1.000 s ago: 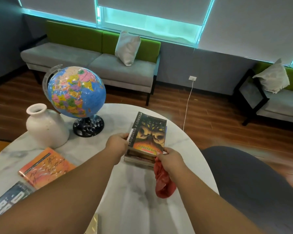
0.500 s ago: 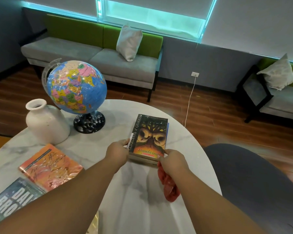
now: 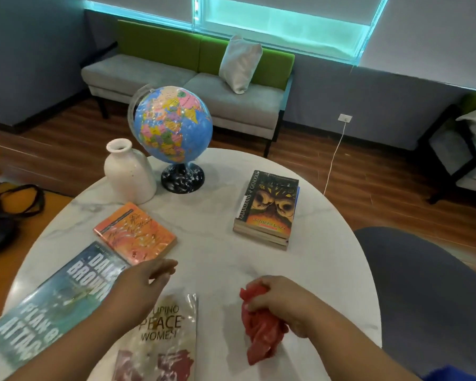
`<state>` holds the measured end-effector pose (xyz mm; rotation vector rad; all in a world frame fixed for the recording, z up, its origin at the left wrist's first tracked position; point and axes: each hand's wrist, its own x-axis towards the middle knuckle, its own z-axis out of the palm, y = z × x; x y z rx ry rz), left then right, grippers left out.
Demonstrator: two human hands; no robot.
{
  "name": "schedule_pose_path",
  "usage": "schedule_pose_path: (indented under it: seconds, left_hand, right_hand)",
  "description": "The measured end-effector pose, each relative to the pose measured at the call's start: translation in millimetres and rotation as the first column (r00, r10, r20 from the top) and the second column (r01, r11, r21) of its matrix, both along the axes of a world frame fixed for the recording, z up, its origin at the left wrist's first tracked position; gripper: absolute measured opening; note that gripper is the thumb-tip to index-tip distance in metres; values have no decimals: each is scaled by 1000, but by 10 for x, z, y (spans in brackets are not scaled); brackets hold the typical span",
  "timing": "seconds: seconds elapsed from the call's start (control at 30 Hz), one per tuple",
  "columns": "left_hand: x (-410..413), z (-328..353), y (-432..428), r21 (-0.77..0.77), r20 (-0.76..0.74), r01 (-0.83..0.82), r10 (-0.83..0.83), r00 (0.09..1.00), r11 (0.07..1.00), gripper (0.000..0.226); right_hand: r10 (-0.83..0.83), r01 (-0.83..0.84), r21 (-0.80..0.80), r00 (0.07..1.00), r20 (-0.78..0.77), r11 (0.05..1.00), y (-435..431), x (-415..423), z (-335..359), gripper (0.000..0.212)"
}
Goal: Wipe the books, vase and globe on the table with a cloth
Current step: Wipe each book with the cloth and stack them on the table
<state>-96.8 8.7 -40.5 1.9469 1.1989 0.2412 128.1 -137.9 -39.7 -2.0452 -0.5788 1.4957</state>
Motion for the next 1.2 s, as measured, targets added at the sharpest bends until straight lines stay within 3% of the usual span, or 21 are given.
schedule_pose_path:
  seconds: [0.13, 0.3, 0.47, 0.67, 0.93, 1.03, 1.07, 1.1, 1.2]
  left_hand:
    - [-609, -117, -133, 21, -285, -47, 51, 957, 999, 26]
    - [-904, -279, -344, -64, -416, -128, 90, 905, 990, 31]
    - [-881, -374, -395, -222, -343, -149, 66, 937, 964, 22]
    - [-617, -323, -470, -367, -180, -231, 174, 968, 901, 21]
    - [15, -293, -642, -456, -31, -39, 27, 999, 889, 30]
    - [168, -317, -678, -286, -33, 145, -161, 986, 947, 20]
    - [183, -335, -692, -173, -95, 235, -254, 963, 956, 25]
    - [177, -369, -712, -90, -166, 315, -326, 931, 945, 44]
    - [95, -543, -772, -37, -254, 452, -446, 858, 891, 107]
  right_hand:
    - [241, -235, -82, 968, 72, 968, -18, -408, -118, 27]
    - [330, -322, -113, 941, 68, 940, -60, -746, -216, 25]
    - [339, -332, -85, 937, 83, 939, -84, -901, -265, 38]
    - [208, -204, -50, 973, 98, 978, -192, -801, -194, 34]
    - [9, -2, -35, 974, 228, 999, -361, -255, -25, 36]
    - [-14, 27, -32, 936, 352, 999, -430, -59, -64, 32]
    - [-16, 26, -18, 914, 406, 999, -460, -28, -65, 31]
    - [-6, 11, -7, 884, 467, 1000, -494, -19, -75, 31]
    - [8, -54, 62, 814, 580, 997, -616, -134, -102, 26]
